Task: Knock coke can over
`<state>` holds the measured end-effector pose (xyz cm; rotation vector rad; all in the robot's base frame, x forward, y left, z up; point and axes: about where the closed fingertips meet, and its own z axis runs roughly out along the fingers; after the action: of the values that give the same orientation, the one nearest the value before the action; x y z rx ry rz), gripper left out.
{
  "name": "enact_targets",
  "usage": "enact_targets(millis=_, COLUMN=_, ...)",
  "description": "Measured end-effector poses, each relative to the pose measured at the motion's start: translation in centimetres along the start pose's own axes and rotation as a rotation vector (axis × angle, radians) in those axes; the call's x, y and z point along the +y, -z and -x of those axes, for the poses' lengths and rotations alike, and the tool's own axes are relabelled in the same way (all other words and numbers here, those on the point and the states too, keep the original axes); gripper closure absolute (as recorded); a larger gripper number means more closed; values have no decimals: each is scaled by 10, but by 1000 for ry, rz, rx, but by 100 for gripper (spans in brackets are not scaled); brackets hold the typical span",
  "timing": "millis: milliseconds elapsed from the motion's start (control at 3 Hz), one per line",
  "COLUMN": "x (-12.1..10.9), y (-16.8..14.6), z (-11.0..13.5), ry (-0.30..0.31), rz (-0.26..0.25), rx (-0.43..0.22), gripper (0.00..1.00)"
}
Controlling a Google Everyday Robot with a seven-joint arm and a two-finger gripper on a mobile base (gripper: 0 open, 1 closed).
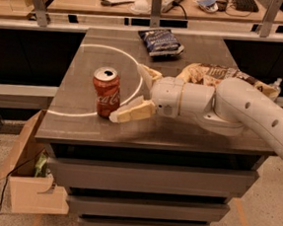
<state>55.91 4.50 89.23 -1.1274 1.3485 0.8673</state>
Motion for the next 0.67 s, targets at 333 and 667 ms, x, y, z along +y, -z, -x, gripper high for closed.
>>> enact_targets(millis=333, x=-1, y=-16, z=-3, ry=-9, rz=18, rx=-11, gripper=0)
enact_targets(millis=667, x=3, y=-31, z=-4, ry=-19, rz=50, rx=-21, gripper=12)
